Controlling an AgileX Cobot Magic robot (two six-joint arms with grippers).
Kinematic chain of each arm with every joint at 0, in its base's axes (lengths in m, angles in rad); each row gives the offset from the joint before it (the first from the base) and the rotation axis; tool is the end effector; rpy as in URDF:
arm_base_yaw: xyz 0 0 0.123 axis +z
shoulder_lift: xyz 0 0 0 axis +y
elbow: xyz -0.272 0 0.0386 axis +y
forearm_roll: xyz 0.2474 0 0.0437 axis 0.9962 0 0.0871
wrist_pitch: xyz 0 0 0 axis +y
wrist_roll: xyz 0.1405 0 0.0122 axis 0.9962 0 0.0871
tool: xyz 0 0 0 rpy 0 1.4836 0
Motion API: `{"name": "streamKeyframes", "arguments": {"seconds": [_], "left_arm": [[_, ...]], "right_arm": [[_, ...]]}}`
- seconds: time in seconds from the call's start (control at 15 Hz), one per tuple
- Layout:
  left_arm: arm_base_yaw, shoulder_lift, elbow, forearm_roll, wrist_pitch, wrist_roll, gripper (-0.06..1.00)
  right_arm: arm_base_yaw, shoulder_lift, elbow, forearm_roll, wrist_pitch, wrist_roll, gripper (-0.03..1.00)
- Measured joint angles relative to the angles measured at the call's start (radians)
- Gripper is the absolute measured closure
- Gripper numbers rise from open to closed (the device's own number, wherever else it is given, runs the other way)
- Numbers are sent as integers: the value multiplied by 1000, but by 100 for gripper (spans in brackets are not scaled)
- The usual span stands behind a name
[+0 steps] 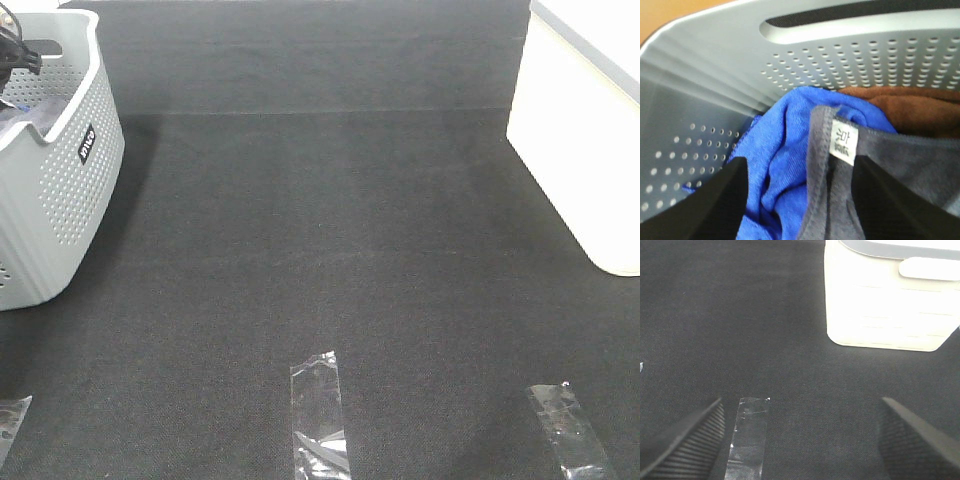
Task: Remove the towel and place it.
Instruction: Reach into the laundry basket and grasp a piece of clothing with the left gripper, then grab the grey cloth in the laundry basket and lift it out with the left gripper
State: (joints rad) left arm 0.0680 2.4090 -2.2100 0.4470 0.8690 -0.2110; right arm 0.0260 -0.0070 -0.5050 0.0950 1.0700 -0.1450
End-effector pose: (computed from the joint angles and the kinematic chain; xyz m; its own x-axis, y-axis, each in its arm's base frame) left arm 0.5543 0.0844 0.1634 -0.8195 0.0284 -0.5723 -0.1890 0.9295 0.3167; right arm 0.0470 0.0130 0.2554 -0.4396 -0.1102 -0.8914 -0.1444 0.9882 -0.0510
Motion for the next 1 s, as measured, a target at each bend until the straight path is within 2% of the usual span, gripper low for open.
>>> {"name": "streamKeyframes", "arguments": {"seconds": [0.33, 0.53, 1.0], "left_arm": [[42, 9, -1, -37, -42, 4, 36], [42, 12, -1, -93, -93, 20, 36], [41, 38, -1, -140, -84, 63, 37]], "right_arm": [[0, 0, 0, -1, 0, 0, 19], [0, 0, 0, -4, 0, 0, 19], [0, 0, 0, -4, 0, 0, 19]]}}
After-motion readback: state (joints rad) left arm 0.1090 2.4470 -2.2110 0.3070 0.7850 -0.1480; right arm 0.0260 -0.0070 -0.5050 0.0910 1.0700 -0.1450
